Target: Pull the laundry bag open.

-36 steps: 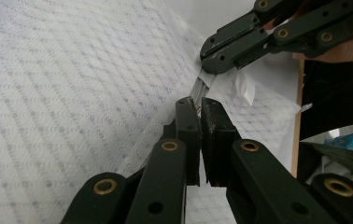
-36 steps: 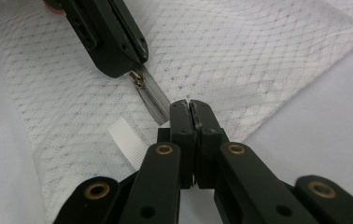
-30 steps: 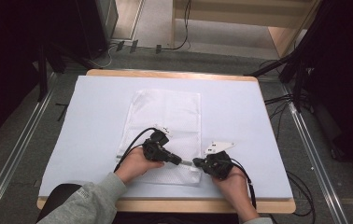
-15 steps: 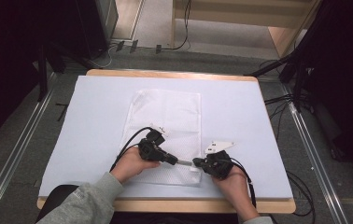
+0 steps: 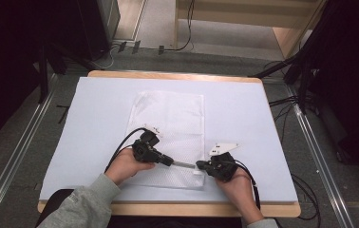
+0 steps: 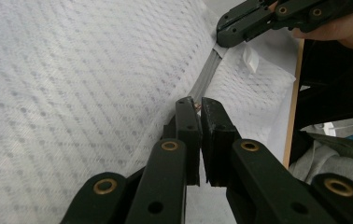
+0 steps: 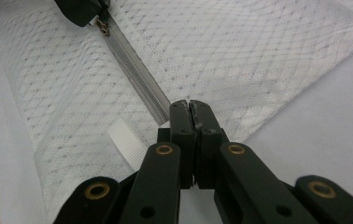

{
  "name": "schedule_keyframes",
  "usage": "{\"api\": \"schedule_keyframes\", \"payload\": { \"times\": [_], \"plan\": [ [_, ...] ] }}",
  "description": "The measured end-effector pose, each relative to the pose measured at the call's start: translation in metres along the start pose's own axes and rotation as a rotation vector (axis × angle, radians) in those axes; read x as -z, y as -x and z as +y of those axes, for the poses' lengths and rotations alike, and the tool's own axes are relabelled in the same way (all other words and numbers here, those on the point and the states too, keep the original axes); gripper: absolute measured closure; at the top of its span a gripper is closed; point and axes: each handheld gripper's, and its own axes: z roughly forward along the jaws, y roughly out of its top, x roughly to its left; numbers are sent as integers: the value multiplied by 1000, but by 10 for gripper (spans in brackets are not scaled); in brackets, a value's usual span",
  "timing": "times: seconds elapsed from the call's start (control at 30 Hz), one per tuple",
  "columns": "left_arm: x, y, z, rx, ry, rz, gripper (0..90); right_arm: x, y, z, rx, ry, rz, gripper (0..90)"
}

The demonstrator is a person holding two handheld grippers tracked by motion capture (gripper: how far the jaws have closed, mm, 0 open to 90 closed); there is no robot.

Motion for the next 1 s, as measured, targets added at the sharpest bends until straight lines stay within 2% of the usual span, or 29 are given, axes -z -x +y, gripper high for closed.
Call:
{"api": "schedule_keyframes", "payload": {
  "times": [0.17,0.27,0.4,0.47,0.6,0.73,0.93,1.0],
  "plan": [
    [1,-1,-1,-3,-14,6,881,0,-1,0,-1,1,-2,900],
    [4,-5,-3,13,-13,7,882,0,0,0,-3,1,2,900],
    [10,-6,-5,14,0,0,881,0,0,0,-4,2,3,900],
    [12,-6,-7,8,-2,13,881,0,0,0,-4,2,2,900],
    [17,-9,-10,19,4,7,882,0,-1,-1,-5,2,1,900],
    [20,-8,-11,6,-1,7,882,0,-1,0,2,3,-1,900],
    [23,-13,-13,32,-3,1,882,0,-1,0,5,3,-2,900],
    [24,-12,-14,26,-4,6,882,0,-1,0,4,3,-2,900]
  ]
}}
